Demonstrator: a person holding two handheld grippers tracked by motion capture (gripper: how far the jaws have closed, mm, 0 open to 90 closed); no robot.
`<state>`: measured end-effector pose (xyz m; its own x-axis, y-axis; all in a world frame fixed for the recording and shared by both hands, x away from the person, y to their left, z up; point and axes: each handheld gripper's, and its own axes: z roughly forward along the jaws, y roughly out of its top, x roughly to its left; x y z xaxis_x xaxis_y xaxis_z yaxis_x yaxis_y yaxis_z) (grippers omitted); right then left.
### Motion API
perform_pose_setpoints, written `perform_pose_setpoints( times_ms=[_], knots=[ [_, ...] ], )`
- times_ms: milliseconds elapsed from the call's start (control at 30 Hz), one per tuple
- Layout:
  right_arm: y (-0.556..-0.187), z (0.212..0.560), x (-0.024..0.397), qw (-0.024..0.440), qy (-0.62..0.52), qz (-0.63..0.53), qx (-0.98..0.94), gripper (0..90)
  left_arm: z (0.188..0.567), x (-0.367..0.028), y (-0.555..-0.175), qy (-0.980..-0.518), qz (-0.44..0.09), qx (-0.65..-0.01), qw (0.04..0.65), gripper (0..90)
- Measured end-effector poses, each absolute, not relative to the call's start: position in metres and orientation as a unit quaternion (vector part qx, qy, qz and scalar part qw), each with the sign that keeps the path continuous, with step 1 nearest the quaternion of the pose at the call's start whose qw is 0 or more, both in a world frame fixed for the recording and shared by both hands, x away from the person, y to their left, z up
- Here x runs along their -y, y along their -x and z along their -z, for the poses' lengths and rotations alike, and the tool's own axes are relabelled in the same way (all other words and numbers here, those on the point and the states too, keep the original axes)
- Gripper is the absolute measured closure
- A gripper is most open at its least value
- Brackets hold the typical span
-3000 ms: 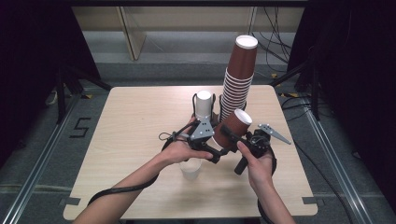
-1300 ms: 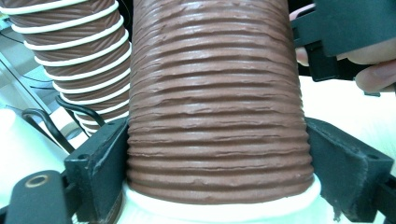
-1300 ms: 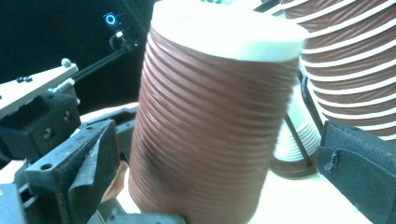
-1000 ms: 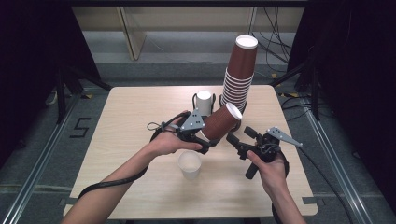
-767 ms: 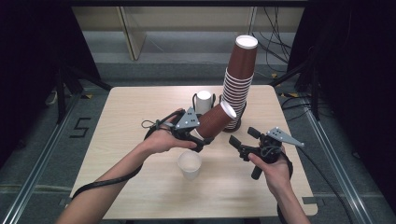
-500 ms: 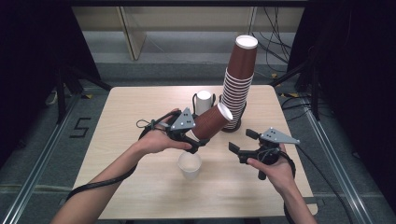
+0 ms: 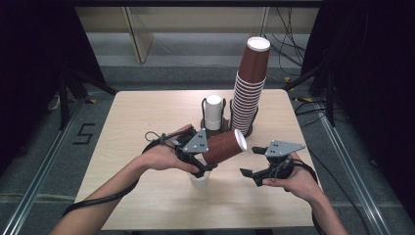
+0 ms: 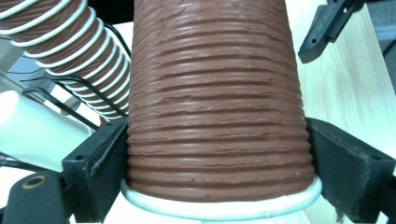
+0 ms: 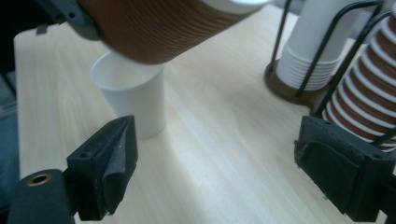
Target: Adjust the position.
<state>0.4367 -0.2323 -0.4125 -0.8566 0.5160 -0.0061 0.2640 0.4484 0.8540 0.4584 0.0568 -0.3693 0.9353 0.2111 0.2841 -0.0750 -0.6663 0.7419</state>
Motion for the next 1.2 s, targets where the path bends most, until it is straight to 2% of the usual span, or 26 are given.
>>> perform_pose_setpoints(
  times_ms=[300, 533, 767, 1200],
  knots=[
    [-0.440, 0.400, 0.235, 0.119, -0.198, -0.444, -0.866, 14.7, 0.368, -0.047, -0.465, -0.910, -0.175, -0.023, 0.374, 11.8],
    [-0.447, 0.388, 0.230, 0.130, -0.173, -0.433, -0.875, 14.7, 0.363, -0.039, -0.472, -0.917, -0.181, -0.001, 0.357, 11.7],
    [-0.457, 0.374, 0.223, 0.130, -0.151, -0.406, -0.892, 9.0, 0.353, -0.035, -0.476, -0.921, -0.185, 0.014, 0.342, 11.7],
    [-0.469, 0.360, 0.212, 0.131, -0.137, -0.403, -0.896, 8.9, 0.347, -0.033, -0.479, -0.928, -0.183, 0.031, 0.324, 11.9]
  ],
)
